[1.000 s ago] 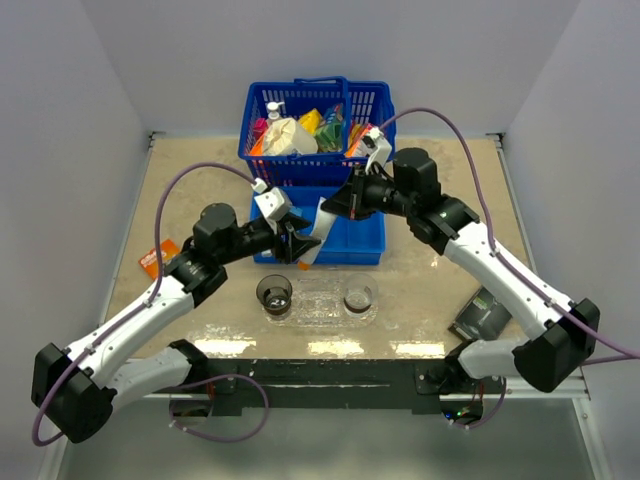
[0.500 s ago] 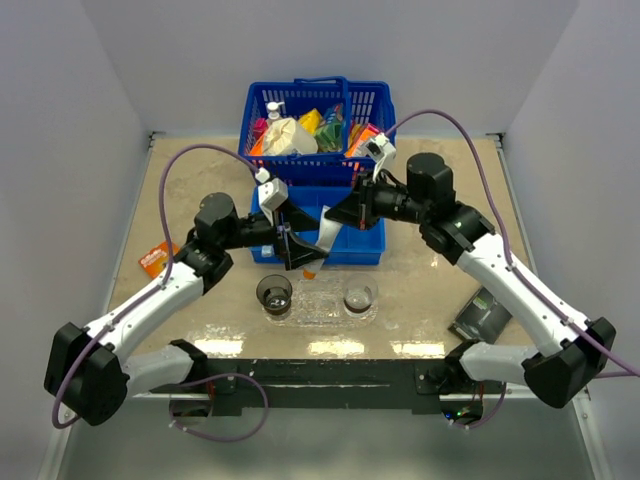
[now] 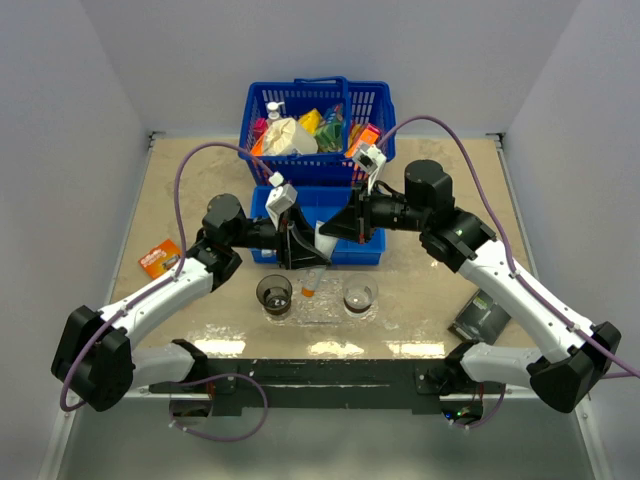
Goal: Prepare toiletry sets of a toothbrush and toothpaste on the tray
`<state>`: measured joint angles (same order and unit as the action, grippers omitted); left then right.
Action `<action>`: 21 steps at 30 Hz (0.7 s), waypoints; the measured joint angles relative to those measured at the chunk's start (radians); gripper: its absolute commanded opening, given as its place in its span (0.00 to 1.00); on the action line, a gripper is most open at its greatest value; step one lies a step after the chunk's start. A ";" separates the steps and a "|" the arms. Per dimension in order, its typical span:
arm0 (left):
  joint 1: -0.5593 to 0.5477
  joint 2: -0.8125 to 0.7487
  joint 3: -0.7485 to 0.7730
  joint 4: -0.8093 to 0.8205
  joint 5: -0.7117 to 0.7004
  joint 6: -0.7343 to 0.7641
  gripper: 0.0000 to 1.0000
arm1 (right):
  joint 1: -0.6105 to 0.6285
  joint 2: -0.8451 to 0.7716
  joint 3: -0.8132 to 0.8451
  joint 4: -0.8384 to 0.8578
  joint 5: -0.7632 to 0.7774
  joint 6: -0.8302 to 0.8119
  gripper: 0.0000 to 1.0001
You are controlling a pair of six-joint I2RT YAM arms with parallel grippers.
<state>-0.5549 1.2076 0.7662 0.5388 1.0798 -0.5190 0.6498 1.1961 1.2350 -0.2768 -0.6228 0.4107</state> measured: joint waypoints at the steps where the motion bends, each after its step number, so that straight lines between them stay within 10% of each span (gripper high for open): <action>1: -0.002 0.005 0.000 0.003 0.004 -0.004 0.25 | 0.000 0.000 0.000 -0.002 0.000 -0.002 0.00; 6: -0.003 0.010 -0.001 0.000 -0.002 -0.015 0.05 | 0.000 0.000 0.000 -0.007 0.008 -0.008 0.00; 10: -0.003 0.012 -0.001 -0.002 -0.005 -0.009 0.46 | 0.000 -0.003 0.000 -0.010 0.017 -0.014 0.00; 13: -0.010 0.013 -0.001 -0.005 0.004 -0.002 0.58 | 0.001 -0.008 0.000 -0.015 0.030 -0.020 0.00; 21: -0.035 0.034 0.000 -0.071 0.016 0.045 0.45 | 0.002 -0.029 0.000 -0.017 0.060 -0.034 0.00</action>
<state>-0.5896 1.2419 0.7666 0.4675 1.0954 -0.4736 0.6518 1.1667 1.2354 -0.2935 -0.5632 0.3771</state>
